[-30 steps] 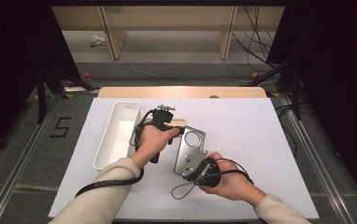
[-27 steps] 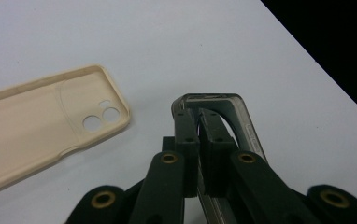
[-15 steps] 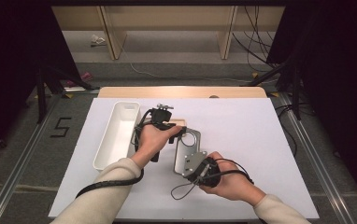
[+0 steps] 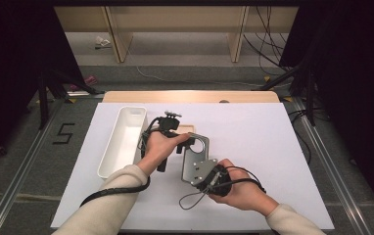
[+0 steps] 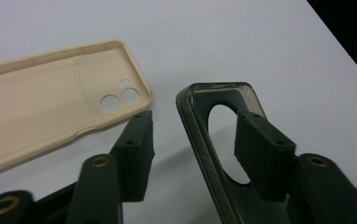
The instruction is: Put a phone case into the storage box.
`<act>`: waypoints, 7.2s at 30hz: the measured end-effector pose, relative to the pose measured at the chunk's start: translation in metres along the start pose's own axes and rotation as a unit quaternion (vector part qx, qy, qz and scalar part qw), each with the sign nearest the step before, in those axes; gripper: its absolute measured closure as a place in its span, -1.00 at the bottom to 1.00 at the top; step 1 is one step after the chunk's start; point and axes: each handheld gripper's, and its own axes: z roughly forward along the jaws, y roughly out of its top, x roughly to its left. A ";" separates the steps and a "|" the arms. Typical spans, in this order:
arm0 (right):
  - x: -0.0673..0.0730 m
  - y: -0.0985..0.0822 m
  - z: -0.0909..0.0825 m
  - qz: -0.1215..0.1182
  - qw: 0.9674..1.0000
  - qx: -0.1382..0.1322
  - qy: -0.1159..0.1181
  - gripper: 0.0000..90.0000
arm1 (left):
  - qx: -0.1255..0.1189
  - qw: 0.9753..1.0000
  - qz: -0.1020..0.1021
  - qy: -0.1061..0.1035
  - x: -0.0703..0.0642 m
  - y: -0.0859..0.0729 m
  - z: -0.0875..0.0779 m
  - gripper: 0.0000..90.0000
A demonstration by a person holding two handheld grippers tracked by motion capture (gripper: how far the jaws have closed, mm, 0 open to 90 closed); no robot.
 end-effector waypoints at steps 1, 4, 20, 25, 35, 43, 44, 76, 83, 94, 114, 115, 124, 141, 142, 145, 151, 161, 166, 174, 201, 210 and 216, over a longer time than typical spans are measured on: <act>0.000 0.000 0.000 -0.001 1.000 0.001 0.001 0.99 | 0.002 1.000 -0.004 -0.003 0.001 0.000 0.000 0.19; 0.001 0.000 0.000 -0.003 1.000 0.001 -0.002 0.99 | 0.003 1.000 -0.013 -0.006 0.002 0.001 0.000 0.50; -0.002 -0.004 0.009 0.003 1.000 0.015 0.001 0.99 | -0.048 0.997 -0.002 -0.059 -0.023 0.007 -0.016 0.82; -0.005 -0.005 0.010 0.006 1.000 0.013 -0.005 0.98 | -0.066 0.995 0.021 -0.076 -0.026 0.006 -0.017 0.82; -0.014 -0.016 0.007 0.046 0.998 -0.031 -0.024 0.32 | -0.113 0.986 0.103 -0.062 -0.025 0.005 -0.026 0.82; -0.026 -0.036 -0.005 0.131 0.986 -0.093 -0.040 -0.24 | -0.152 0.976 0.148 -0.052 -0.012 0.003 -0.039 0.82; -0.027 -0.038 -0.007 0.140 0.984 -0.100 -0.042 -0.30 | -0.157 0.975 0.149 -0.050 -0.010 0.003 -0.041 0.82; -0.044 -0.094 -0.045 0.275 0.927 -0.230 -0.108 -0.63 | -0.266 0.949 0.164 -0.052 0.038 0.026 -0.108 0.82; -0.045 -0.100 -0.049 0.285 0.923 -0.232 -0.116 -0.63 | -0.279 0.945 0.164 -0.050 0.052 0.029 -0.119 0.82; -0.045 -0.106 -0.051 0.298 0.918 -0.235 -0.119 -0.63 | -0.299 0.939 0.168 -0.034 0.074 0.036 -0.135 0.82; -0.046 -0.113 -0.054 0.311 0.911 -0.241 -0.122 -0.63 | -0.322 0.930 0.176 -0.019 0.111 0.049 -0.149 0.82; -0.046 -0.113 -0.054 0.312 0.911 -0.242 -0.122 -0.63 | -0.321 0.930 0.175 -0.017 0.113 0.050 -0.149 0.82; -0.047 -0.114 -0.054 0.314 0.909 -0.244 -0.122 -0.63 | -0.316 0.932 0.177 0.000 0.131 0.056 -0.149 0.82; -0.048 -0.116 -0.054 0.318 0.908 -0.245 -0.122 -0.63 | -0.325 0.931 0.168 0.010 0.153 0.060 -0.138 0.82; -0.048 -0.116 -0.054 0.318 0.908 -0.246 -0.122 -0.63 | -0.326 0.930 0.167 0.011 0.154 0.060 -0.137 0.82; -0.048 -0.115 -0.054 0.318 0.908 -0.246 -0.122 -0.63 | -0.322 0.932 0.168 0.013 0.157 0.061 -0.134 0.82; -0.048 -0.116 -0.053 0.319 0.907 -0.246 -0.121 -0.63 | -0.324 0.932 0.161 0.015 0.162 0.061 -0.129 0.82; -0.048 -0.116 -0.053 0.320 0.907 -0.247 -0.120 -0.63 | -0.330 0.930 0.158 0.020 0.168 0.064 -0.127 0.82; -0.049 -0.117 -0.053 0.321 0.906 -0.248 -0.120 -0.63 | -0.332 0.931 0.153 0.022 0.171 0.064 -0.125 0.82; -0.049 -0.117 -0.053 0.322 0.905 -0.250 -0.120 -0.63 | -0.333 0.931 0.150 0.023 0.173 0.065 -0.122 0.82; -0.049 -0.117 -0.053 0.326 0.903 -0.254 -0.118 -0.63 | -0.326 0.934 0.141 0.033 0.182 0.069 -0.110 0.82; -0.049 -0.117 -0.053 0.326 0.903 -0.254 -0.118 -0.63 | -0.323 0.936 0.137 0.039 0.186 0.069 -0.107 0.81; -0.049 -0.117 -0.053 0.324 0.904 -0.253 -0.117 -0.64 | -0.322 0.936 0.135 0.040 0.188 0.070 -0.105 0.82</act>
